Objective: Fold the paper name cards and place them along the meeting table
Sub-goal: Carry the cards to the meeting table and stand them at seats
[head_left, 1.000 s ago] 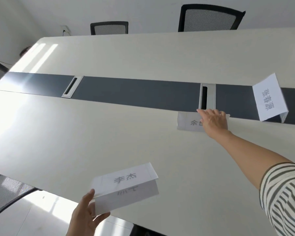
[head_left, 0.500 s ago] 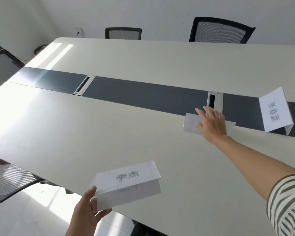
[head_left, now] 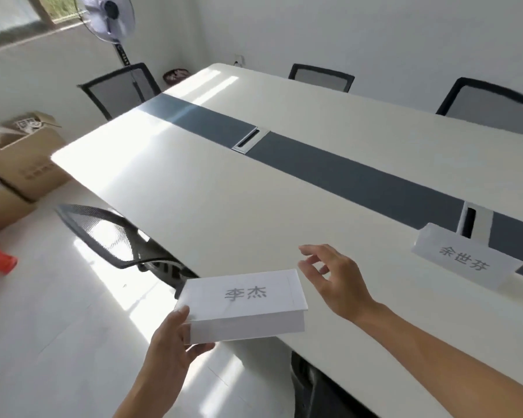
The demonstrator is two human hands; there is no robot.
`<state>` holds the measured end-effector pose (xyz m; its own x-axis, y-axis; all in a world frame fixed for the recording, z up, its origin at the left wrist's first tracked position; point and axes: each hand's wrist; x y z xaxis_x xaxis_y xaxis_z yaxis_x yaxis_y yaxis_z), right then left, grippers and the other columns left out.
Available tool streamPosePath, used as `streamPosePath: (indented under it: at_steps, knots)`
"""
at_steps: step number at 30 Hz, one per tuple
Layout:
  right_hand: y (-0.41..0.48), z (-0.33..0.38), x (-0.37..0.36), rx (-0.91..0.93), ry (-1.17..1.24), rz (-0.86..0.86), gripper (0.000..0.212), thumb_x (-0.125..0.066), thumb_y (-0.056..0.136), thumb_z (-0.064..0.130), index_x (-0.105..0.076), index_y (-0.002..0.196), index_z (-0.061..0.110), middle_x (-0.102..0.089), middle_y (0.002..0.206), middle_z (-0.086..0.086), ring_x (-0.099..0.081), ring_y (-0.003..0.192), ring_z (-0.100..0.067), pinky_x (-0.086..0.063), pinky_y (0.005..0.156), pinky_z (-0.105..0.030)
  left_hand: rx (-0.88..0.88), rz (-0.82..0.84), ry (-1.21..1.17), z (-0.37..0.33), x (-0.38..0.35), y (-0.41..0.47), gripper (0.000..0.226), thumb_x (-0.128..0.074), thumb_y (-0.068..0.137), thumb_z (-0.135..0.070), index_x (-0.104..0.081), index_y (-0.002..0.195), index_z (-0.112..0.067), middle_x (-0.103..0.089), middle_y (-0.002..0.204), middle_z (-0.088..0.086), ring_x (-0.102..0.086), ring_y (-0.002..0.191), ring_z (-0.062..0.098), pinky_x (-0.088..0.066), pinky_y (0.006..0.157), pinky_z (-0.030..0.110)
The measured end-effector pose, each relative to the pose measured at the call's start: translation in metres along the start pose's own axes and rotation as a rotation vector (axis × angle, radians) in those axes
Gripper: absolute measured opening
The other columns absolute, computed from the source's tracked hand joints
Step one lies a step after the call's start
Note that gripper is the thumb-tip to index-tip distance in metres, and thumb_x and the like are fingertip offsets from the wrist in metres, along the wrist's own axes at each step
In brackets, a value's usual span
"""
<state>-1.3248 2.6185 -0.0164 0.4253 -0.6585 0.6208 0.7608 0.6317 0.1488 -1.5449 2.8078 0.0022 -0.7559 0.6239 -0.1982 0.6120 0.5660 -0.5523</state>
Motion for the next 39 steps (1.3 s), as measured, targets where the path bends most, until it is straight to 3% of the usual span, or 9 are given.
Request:
streamPosePath:
  at_steps: [6,10,15,19,24,27,30,34,39]
  knots:
    - [-0.013,0.116,-0.101,-0.399,0.572,0.361,0.069,-0.064,0.065,0.062,-0.054,0.126,0.03,-0.074,0.103,0.0,-0.071,0.09,-0.01,-0.056,0.07,-0.025,-0.072,0.01,-0.026,-0.033,0.135,-0.017,0.057,-0.06,0.07,-0.035,-0.06,0.115,0.001,-0.064,0.095,0.023,-0.061,0.081,0.031,-0.053,0.07,0.04]
    - [-0.014,0.177,-0.163,-0.456,0.751,0.584,0.047,-0.065,0.076,0.046,-0.065,0.116,0.021,-0.072,0.112,-0.012,-0.067,0.105,-0.037,-0.054,0.081,-0.043,-0.141,-0.012,-0.038,-0.058,0.215,-0.026,0.069,-0.065,0.058,-0.043,-0.061,0.114,-0.003,-0.062,0.101,0.023,-0.057,0.088,0.034,-0.05,0.073,0.044]
    - [0.002,0.233,-0.228,-0.424,0.735,0.603,0.042,-0.065,0.075,0.04,-0.069,0.111,0.019,-0.073,0.11,-0.015,-0.066,0.105,-0.04,-0.05,0.09,-0.052,-0.179,-0.057,-0.017,-0.079,0.295,-0.02,0.062,-0.063,0.06,-0.047,-0.067,0.11,-0.01,-0.067,0.1,0.018,-0.06,0.089,0.031,-0.049,0.078,0.044]
    - [0.033,0.252,-0.274,-0.422,0.703,0.667,0.049,-0.071,0.066,0.043,-0.07,0.106,0.016,-0.073,0.109,-0.018,-0.066,0.099,-0.038,-0.049,0.082,-0.045,-0.176,-0.12,0.027,-0.096,0.336,0.006,0.064,-0.058,0.062,-0.055,-0.068,0.107,-0.011,-0.072,0.095,0.011,-0.066,0.084,0.024,-0.051,0.083,0.044]
    - [0.096,0.265,-0.327,-0.406,0.638,0.849,0.055,-0.076,0.065,0.036,-0.063,0.106,0.001,-0.072,0.108,-0.02,-0.069,0.093,-0.032,-0.053,0.077,-0.036,-0.171,-0.227,0.024,-0.129,0.379,0.064,0.06,-0.053,0.066,-0.055,-0.069,0.104,-0.011,-0.066,0.1,0.023,-0.063,0.086,0.03,-0.054,0.071,0.037]
    - [0.148,0.27,-0.354,-0.389,0.591,0.895,0.051,-0.078,0.069,0.03,-0.062,0.107,0.0,-0.072,0.108,-0.021,-0.068,0.1,-0.039,-0.053,0.085,-0.045,-0.181,-0.234,0.033,-0.164,0.399,0.108,0.057,-0.055,0.061,-0.054,-0.071,0.099,-0.014,-0.066,0.094,0.02,-0.061,0.089,0.033,-0.053,0.073,0.04]
    - [0.202,0.279,-0.372,-0.364,0.49,0.912,0.045,-0.081,0.067,0.033,-0.067,0.102,0.009,-0.071,0.106,-0.022,-0.068,0.097,-0.037,-0.051,0.081,-0.043,-0.196,-0.18,0.063,-0.209,0.412,0.149,0.061,-0.061,0.056,-0.047,-0.069,0.107,-0.015,-0.072,0.097,0.012,-0.065,0.09,0.03,-0.054,0.078,0.041]
    - [0.272,0.302,-0.385,-0.289,0.403,0.932,0.05,-0.084,0.067,0.038,-0.067,0.103,0.007,-0.075,0.104,-0.013,-0.071,0.099,-0.031,-0.051,0.093,-0.045,-0.197,-0.062,0.14,-0.264,0.412,0.21,0.07,-0.067,0.055,-0.042,-0.064,0.119,-0.016,-0.072,0.109,0.013,-0.068,0.093,0.024,-0.052,0.081,0.035]
    - [0.338,0.314,-0.383,-0.348,0.364,0.897,0.039,-0.082,0.074,0.031,-0.067,0.102,0.009,-0.076,0.1,-0.008,-0.073,0.088,-0.023,-0.058,0.075,-0.031,-0.154,0.133,0.166,-0.311,0.381,0.292,0.064,-0.069,0.058,-0.039,-0.066,0.119,-0.019,-0.07,0.111,0.017,-0.067,0.101,0.031,-0.05,0.084,0.036]
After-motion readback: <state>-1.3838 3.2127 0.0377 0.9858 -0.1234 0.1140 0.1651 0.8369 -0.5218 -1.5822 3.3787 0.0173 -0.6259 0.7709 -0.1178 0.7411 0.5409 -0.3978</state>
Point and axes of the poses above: each hand's wrist, its own y-axis towards the middle knuckle, its own x-axis out of the back of the hand, z = x × y
